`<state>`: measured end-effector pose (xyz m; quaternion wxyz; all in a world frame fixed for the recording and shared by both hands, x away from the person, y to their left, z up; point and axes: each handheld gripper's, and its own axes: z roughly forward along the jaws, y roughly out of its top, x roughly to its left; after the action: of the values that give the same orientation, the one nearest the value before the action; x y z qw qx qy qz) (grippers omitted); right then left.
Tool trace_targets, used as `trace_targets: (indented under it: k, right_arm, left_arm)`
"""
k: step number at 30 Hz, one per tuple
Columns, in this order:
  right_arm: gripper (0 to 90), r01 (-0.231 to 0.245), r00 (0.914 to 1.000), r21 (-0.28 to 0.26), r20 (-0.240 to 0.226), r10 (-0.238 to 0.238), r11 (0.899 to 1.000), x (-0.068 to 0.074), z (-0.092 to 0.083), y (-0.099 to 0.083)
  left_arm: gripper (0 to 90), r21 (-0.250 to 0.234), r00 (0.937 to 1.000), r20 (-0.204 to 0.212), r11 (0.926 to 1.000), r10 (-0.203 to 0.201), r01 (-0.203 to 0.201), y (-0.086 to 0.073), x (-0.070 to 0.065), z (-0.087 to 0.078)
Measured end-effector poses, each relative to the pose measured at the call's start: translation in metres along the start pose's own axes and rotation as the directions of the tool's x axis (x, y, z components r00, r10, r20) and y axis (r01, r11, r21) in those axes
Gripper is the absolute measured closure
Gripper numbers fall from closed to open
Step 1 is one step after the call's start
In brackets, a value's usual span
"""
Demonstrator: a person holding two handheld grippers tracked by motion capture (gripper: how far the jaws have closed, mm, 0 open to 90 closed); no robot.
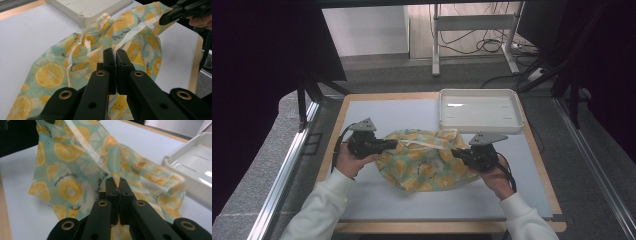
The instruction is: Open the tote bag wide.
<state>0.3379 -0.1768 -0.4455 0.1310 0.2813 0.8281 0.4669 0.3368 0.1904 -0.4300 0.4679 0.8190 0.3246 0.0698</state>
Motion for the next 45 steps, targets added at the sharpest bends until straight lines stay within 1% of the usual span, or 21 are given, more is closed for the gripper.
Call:
trace_targets:
  k: [2,3,4,5,6,7,8,9,11,12,16,20,21,31,32,33,34,36,39,45]
  right_arm:
    - [88.4,0.003,0.9999,0.010,-0.011,-0.003,1.000,0.004,0.000,-0.004]
    - [88.4,0.010,0.9998,0.018,-0.015,-0.010,1.000,0.006,-0.001,-0.008]
    - [88.4,0.010,0.9998,0.018,-0.015,-0.010,1.000,0.006,-0.001,-0.008]
    - [88.4,0.005,0.9996,0.025,-0.028,-0.004,1.000,0.009,-0.001,-0.012]
    - [88.4,0.005,0.9996,0.025,-0.028,-0.004,1.000,0.009,-0.001,-0.012]
    - [88.4,0.006,0.9992,0.042,-0.040,-0.004,0.999,0.012,0.000,-0.018]
    - [88.4,0.006,0.9992,0.042,-0.040,-0.004,0.999,0.012,0.000,-0.018]
    - [88.3,0.008,0.9988,0.057,-0.049,-0.005,0.998,0.014,0.001,-0.022]
    - [88.4,0.007,0.9987,0.063,-0.050,-0.004,0.998,0.015,0.001,-0.024]
    - [88.3,0.002,0.9985,0.071,-0.054,0.002,0.997,0.015,0.001,-0.027]
    - [88.4,-0.005,0.9981,0.072,-0.060,0.010,0.997,0.016,-0.001,-0.031]
    - [88.3,-0.012,0.9976,0.082,-0.066,0.017,0.997,0.017,-0.001,-0.038]
    - [88.4,-0.014,0.9974,0.084,-0.070,0.020,0.996,0.017,-0.001,-0.039]
    - [88.3,-0.022,0.9948,0.123,-0.096,0.034,0.992,0.022,0.002,-0.051]
    - [88.3,-0.026,0.9944,0.127,-0.098,0.039,0.992,0.023,0.002,-0.053]
    - [88.3,-0.048,0.9912,0.141,-0.116,0.065,0.989,0.023,0.004,-0.060]
    - [88.3,-0.048,0.9912,0.141,-0.116,0.065,0.989,0.023,0.004,-0.060]
    - [88.3,-0.055,0.9897,0.156,-0.122,0.075,0.986,0.023,0.006,-0.065]
    - [88.3,-0.078,0.9868,0.160,-0.128,0.099,0.984,0.022,0.005,-0.070]
    - [88.3,-0.076,0.9866,0.176,-0.129,0.099,0.982,0.024,0.006,-0.073]
  left_arm:
    - [89.6,0.005,0.9999,-0.003,0.9999,0.012,-0.012,-0.004,-0.004,0.000]
    - [89.6,0.010,0.9999,0.004,0.9998,0.017,-0.017,-0.007,-0.007,0.000]
    - [89.6,0.010,0.9999,0.004,0.9998,0.017,-0.017,-0.007,-0.007,0.000]
    - [89.5,0.012,0.9997,0.008,0.9996,0.024,-0.024,-0.011,-0.011,0.001]
    - [89.6,0.012,0.9997,0.008,0.9996,0.024,-0.024,-0.011,-0.011,0.001]
    - [89.6,0.015,0.9996,0.016,0.9996,0.023,-0.023,-0.015,-0.014,0.001]
    - [89.6,0.015,0.9996,0.016,0.9996,0.023,-0.023,-0.015,-0.014,0.001]
    - [89.5,0.016,0.9995,0.025,0.9997,0.017,-0.018,-0.019,-0.016,0.002]
    - [89.6,0.016,0.9995,0.028,0.9997,0.015,-0.015,-0.022,-0.017,0.003]
    - [89.6,0.018,0.9995,0.029,0.9997,0.015,-0.015,-0.023,-0.017,0.004]
    - [89.6,0.025,0.9994,0.033,0.9996,0.011,-0.011,-0.027,-0.018,0.006]
    - [89.6,0.032,0.9993,0.038,0.9995,-0.001,0.000,-0.033,-0.018,0.008]
    - [89.6,0.035,0.9988,0.048,0.9994,-0.008,0.007,-0.035,-0.018,0.008]
    - [89.5,0.055,0.9983,0.058,0.9985,-0.010,0.007,-0.046,-0.023,0.009]
    - [89.5,0.060,0.9982,0.059,0.9982,-0.012,0.008,-0.048,-0.024,0.010]
    - [89.5,0.073,0.9979,0.063,0.9972,-0.016,0.011,-0.053,-0.024,0.012]
    - [89.4,0.073,0.9979,0.063,0.9972,-0.016,0.011,-0.053,-0.024,0.012]
    - [89.4,0.090,0.9975,0.069,0.9959,-0.019,0.012,-0.058,-0.024,0.015]
    - [89.5,0.108,0.9968,0.074,0.9939,-0.030,0.022,-0.065,-0.026,0.018]
    - [89.4,0.124,0.9964,0.078,0.9920,-0.034,0.025,-0.071,-0.025,0.022]
